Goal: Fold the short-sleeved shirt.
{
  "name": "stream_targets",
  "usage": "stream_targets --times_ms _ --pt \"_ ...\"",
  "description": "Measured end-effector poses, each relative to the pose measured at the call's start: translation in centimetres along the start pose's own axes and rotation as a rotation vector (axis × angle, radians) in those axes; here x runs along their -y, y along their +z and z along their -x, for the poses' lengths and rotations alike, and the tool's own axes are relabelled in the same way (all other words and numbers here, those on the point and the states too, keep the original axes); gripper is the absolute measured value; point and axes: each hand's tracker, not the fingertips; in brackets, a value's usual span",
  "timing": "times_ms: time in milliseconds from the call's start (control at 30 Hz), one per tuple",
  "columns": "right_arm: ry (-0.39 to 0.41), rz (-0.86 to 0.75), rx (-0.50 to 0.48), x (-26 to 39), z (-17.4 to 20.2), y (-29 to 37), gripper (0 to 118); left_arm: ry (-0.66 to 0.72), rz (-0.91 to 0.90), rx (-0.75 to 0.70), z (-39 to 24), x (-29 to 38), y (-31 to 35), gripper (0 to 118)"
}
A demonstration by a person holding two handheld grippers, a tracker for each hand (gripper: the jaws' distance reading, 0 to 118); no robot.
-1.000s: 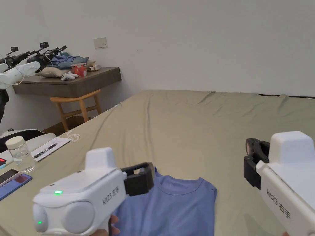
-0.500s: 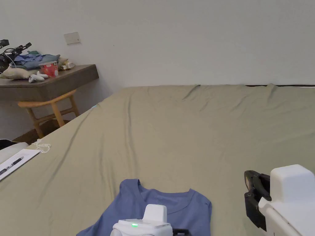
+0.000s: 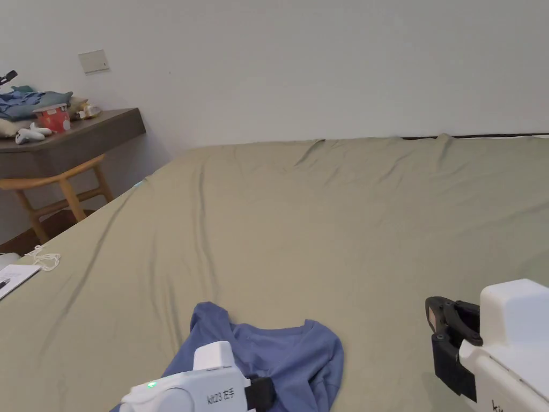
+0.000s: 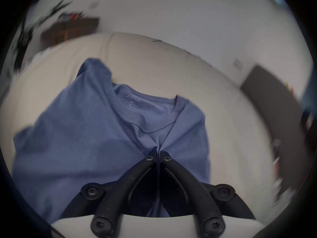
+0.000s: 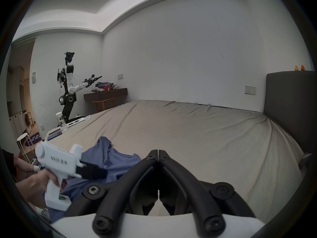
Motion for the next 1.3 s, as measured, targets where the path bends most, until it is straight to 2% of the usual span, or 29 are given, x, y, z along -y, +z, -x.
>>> stream_targets --times_ms 67,100,133,200,267,333,400,467,633,733,833,867,967,1033,1067,1100,1133,1233,1300 --pt "0.017 -0.002 0.012 -0.2 -0.5 0.6 0 0.194 -0.066 0.158 1.5 -0.5 1.7 0" --pt "0.015 -0.008 0.02 -0.3 -0.9 0.9 0 0.255 -0.09 0.236 1.8 -1.6 2.2 0" --pt "0.002 -0.01 0.025 -0.4 -1.3 1.0 0 0.26 -0.125 0.299 1.8 -1.9 2.6 0" --pt "-0.052 -0.012 0.038 -0.6 -2.1 1.5 0 0.217 -0.126 0.277 0.0 -3.0 3.2 0" --pt "-0.056 -0.019 0.04 -0.8 -2.9 2.1 0 0.198 -0.137 0.276 -2.1 -4.8 3.1 0" --pt "-0.046 -0.029 0.07 -1.0 -3.7 2.9 0 0.152 -0.162 0.372 -4.7 -6.6 3.6 0" --pt "-0.045 -0.049 0.121 -1.3 -5.0 4.3 0 0.073 -0.22 0.428 -9.1 -8.9 4.2 0" --pt "-0.057 -0.075 0.176 -1.8 -6.8 5.9 0 -0.082 -0.27 0.46 -14.1 -10.4 5.2 0" --pt "-0.072 -0.139 0.377 -3.5 -12.3 10.9 0 -0.248 -0.206 0.675 -26.4 -11.2 4.9 0" --pt "-0.067 -0.167 0.531 -4.3 -15.5 15.4 0 -0.417 -0.171 0.731 -34.9 -8.8 4.4 0" --pt "-0.02 -0.182 0.684 -4.3 -18.0 19.8 0 -0.492 -0.072 0.803 -39.9 -3.7 2.9 0" --pt "0.008 -0.177 0.697 -4.2 -18.9 20.9 0 -0.486 -0.011 0.821 -40.6 -1.3 1.9 0" --pt "-0.067 -0.143 0.762 -2.9 -21.5 23.5 0 -0.511 0.155 0.82 -42.9 5.8 -1.2 0" --pt "-0.142 -0.125 0.771 -1.8 -22.5 24.6 0 -0.54 0.207 0.811 -44.1 10.2 -3.1 0" --pt "-0.109 -0.136 0.764 -1.7 -22.7 25.1 0 -0.543 0.268 0.805 -44.6 12.0 -4.2 0" --pt "-0.107 -0.131 0.76 -1.3 -22.9 25.4 0 -0.534 0.321 0.783 -44.9 13.3 -5.2 4" --pt "-0.107 -0.122 0.757 -1.0 -23.1 25.5 0 -0.508 0.334 0.743 -45.1 14.1 -5.9 23" --pt "-0.115 -0.098 0.752 -0.1 -23.5 25.5 0 -0.439 0.197 0.726 -45.3 15.1 -6.1 118" --pt "-0.12 -0.099 0.712 0.4 -23.5 25.4 0 -0.463 0.075 0.687 -45.0 14.3 -4.4 115"
